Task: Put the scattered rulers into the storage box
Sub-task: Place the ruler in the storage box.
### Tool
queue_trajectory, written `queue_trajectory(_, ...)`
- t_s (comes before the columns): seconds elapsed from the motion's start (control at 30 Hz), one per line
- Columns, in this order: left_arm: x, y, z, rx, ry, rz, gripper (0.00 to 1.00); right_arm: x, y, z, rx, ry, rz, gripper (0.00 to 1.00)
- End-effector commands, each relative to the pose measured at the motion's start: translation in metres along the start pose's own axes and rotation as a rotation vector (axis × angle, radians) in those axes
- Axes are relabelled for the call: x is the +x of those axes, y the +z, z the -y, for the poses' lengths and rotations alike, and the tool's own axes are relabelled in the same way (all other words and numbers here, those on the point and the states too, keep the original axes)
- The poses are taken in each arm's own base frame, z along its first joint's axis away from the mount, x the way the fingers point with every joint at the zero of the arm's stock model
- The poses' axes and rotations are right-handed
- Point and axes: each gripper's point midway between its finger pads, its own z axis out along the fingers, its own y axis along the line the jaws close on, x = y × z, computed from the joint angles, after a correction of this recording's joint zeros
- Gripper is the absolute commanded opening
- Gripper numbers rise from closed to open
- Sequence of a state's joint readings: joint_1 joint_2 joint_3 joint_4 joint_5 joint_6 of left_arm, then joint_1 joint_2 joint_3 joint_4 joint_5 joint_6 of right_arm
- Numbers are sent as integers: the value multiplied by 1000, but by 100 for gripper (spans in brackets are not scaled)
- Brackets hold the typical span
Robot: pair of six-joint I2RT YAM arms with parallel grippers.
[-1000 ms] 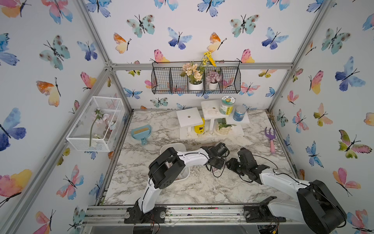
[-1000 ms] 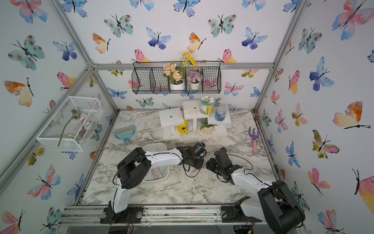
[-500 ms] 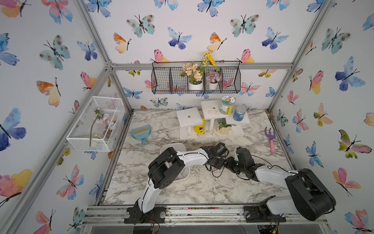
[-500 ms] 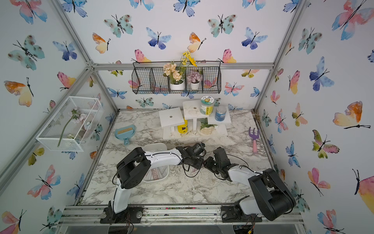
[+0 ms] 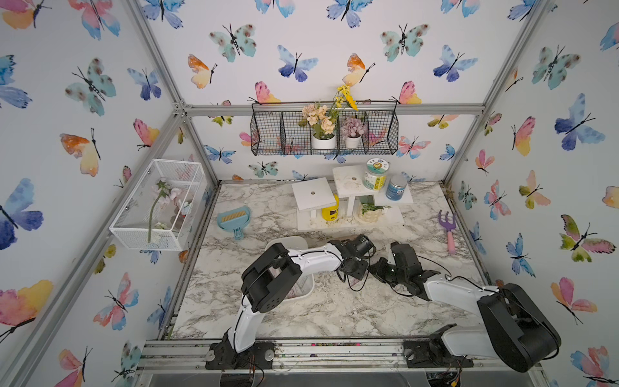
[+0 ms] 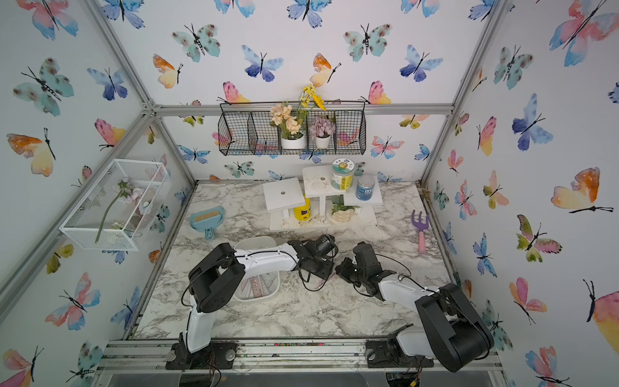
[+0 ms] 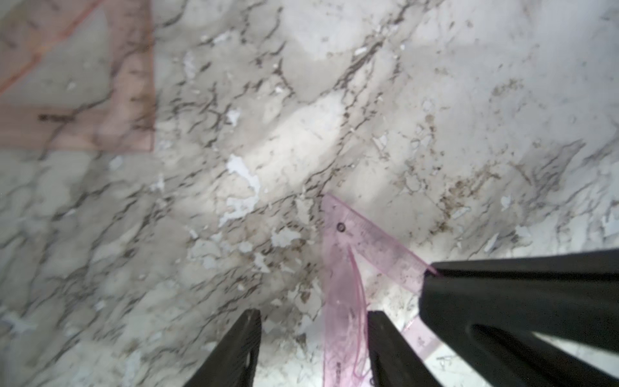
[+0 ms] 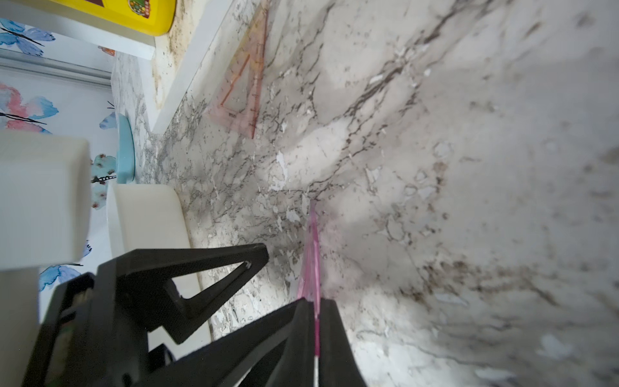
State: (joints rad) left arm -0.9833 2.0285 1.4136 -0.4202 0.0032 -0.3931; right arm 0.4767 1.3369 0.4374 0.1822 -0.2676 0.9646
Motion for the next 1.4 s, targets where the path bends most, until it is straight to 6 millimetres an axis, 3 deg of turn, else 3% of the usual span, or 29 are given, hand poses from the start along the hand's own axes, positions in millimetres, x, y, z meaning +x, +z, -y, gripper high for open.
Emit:
queue_trajectory(0.0, -30, -67, 6, -6, 7, 95, 59, -13, -9, -10, 19, -43, 25, 2)
queue_trajectory(0.17, -58, -138, 16, 41, 4, 235, 61, -24, -18, -30, 19, -112, 21, 2)
queue_trajectory(0.27, -58, -174, 9, 30, -10, 308, 61, -29, -22, -55, -37, -159, -7, 2)
queue_trajectory(0.33, -49, -191, -7, -12, -31, 352, 62, -32, -25, -77, -105, -177, -27, 2)
queue_trajectory(0.57, 12, -215, -89, -76, -234, 386, 65, -26, -21, -159, -263, -281, -94, 2)
queue_trajectory(0.63, 30, -220, -111, -78, -299, 395, 65, -14, -10, -185, -288, -326, -132, 2)
queue_trajectory(0.77, 48, -238, -140, -101, -375, 460, 67, 9, 15, -228, -323, -387, -192, 1)
queue_trajectory(0.9, 60, -251, -164, -128, -435, 471, 67, 31, 46, -256, -329, -431, -247, 4)
queue_trajectory(1.0, 64, -258, -174, -132, -456, 482, 68, 41, 63, -264, -316, -454, -272, 11)
queue_trajectory(1.13, 68, -256, -178, -129, -461, 472, 68, 49, 76, -264, -299, -476, -302, 29)
queue_trajectory(1.27, 68, -249, -176, -115, -459, 462, 68, 38, 68, -259, -253, -509, -240, 49)
queue_trajectory(1.37, 65, -246, -175, -102, -460, 461, 68, 19, 59, -246, -158, -546, -153, 52)
